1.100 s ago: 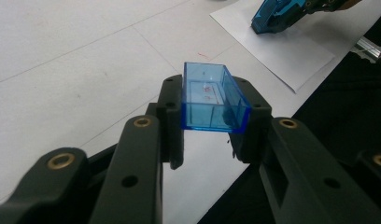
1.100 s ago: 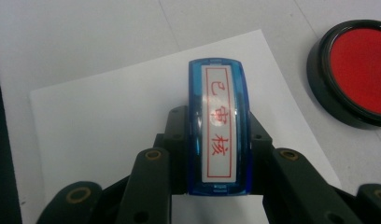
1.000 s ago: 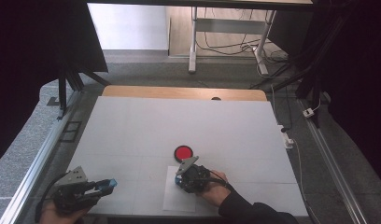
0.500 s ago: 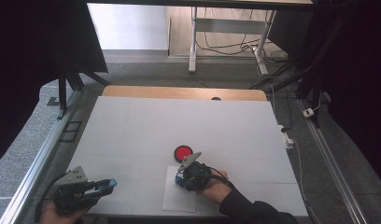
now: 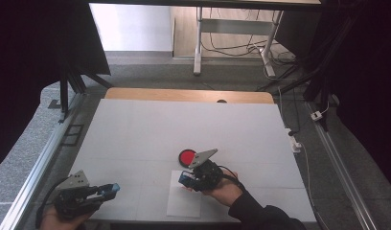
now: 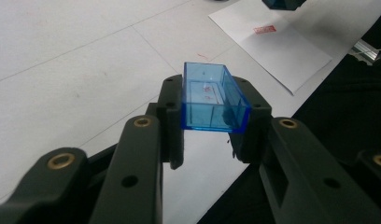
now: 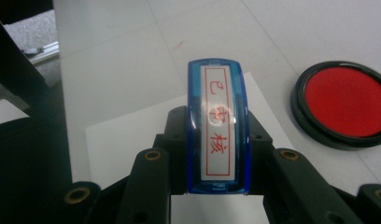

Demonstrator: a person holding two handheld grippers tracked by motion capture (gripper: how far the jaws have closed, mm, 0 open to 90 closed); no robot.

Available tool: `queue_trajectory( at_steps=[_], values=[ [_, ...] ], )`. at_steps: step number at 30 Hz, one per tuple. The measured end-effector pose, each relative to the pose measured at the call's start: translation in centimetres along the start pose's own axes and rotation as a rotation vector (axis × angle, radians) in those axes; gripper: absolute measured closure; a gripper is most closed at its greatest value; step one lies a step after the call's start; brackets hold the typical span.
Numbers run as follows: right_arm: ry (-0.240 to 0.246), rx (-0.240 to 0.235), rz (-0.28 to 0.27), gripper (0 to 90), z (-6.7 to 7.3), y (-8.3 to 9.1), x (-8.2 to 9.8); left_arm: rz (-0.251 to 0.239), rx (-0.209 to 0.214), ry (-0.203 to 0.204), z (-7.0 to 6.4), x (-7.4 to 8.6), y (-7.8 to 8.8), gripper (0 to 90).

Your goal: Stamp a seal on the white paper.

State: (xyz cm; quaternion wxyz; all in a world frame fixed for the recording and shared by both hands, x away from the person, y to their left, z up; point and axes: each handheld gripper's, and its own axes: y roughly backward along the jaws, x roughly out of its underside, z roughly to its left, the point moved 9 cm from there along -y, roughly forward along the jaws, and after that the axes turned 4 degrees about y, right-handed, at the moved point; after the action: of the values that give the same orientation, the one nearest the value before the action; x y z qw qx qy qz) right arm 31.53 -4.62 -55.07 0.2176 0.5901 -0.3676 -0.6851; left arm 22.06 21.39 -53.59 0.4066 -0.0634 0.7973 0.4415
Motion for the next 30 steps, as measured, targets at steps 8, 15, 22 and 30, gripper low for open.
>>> queue_trajectory(
  at_steps=[8, 15, 22, 30],
  values=[
    [-0.008, -0.021, -0.044, 69.8, -0.1, 1.5, -0.7, -0.009, 0.003, 0.0, 0.0, -0.1, 0.1, 68.0],
    [-0.014, -0.041, -0.093, 69.8, -0.2, 2.7, -1.3, -0.024, 0.026, -0.017, -0.4, -0.4, 0.1, 68.1],
    [-0.011, -0.073, -0.144, 69.8, -0.1, 4.0, -1.9, -0.03, 0.053, -0.035, -0.8, -0.8, 0.0, 68.2],
    [-0.016, -0.117, -0.201, 69.8, 0.2, 5.3, -2.6, -0.028, 0.083, -0.08, -1.7, -1.5, -0.4, 68.2]
  ],
)
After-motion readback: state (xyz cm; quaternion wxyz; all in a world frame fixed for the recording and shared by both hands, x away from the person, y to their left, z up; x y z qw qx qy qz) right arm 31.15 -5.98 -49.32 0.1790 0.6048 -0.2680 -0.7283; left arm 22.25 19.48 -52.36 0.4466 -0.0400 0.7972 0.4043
